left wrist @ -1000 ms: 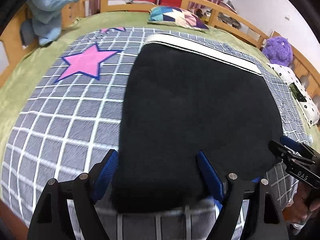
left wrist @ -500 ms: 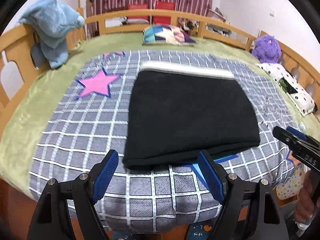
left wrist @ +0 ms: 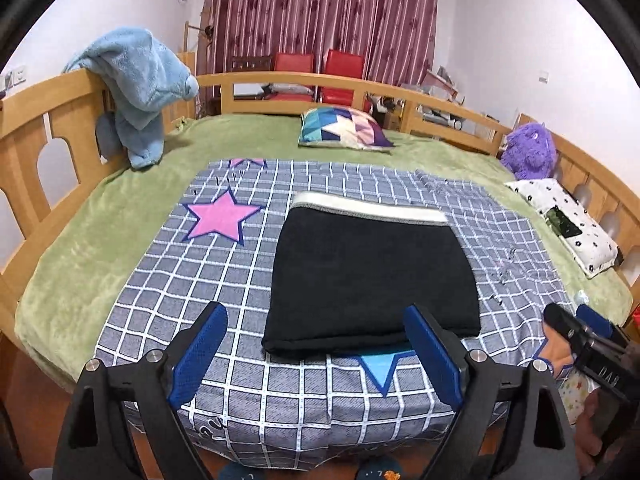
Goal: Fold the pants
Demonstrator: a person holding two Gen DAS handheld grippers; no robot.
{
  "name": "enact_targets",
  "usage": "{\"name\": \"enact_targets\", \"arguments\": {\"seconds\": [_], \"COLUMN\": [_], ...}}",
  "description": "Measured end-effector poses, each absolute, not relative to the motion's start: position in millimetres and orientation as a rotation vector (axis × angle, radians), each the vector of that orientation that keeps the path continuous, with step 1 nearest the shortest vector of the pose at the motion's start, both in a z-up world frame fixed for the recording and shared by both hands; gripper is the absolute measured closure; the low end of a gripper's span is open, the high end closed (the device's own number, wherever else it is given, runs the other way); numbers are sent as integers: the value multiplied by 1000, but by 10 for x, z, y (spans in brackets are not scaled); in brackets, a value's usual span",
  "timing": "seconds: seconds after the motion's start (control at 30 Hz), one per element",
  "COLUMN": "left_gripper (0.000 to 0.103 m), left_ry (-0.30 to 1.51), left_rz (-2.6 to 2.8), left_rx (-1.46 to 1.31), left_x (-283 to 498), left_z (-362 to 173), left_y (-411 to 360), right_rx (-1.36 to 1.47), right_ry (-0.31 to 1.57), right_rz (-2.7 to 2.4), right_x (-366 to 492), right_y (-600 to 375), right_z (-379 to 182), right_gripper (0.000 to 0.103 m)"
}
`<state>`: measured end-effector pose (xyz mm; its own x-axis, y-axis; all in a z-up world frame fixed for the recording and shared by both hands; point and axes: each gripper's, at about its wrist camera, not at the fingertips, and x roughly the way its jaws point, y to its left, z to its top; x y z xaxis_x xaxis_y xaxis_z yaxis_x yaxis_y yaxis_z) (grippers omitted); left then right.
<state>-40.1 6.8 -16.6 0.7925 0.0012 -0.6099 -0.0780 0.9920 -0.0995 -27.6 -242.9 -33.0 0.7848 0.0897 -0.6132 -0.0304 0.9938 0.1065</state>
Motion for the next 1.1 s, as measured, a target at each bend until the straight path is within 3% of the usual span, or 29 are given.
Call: {"name": "enact_targets", "arguments": {"seconds": [0.17, 1.1], "left_gripper": [11, 11], "left_ry": [629, 648], "left_rz": [71, 60], "left_rx": [-50, -64], "left_x": [-466, -515], "left_z": [-107, -86], "left_y": [-74, -80], "right_rx": [40, 47], "right_ry": [662, 666], "right_rz": [50, 52], "right_x": [-312, -346], "right_y": [-2324, -2286], "right_z": [-294, -287], "right_gripper": [1, 1]}}
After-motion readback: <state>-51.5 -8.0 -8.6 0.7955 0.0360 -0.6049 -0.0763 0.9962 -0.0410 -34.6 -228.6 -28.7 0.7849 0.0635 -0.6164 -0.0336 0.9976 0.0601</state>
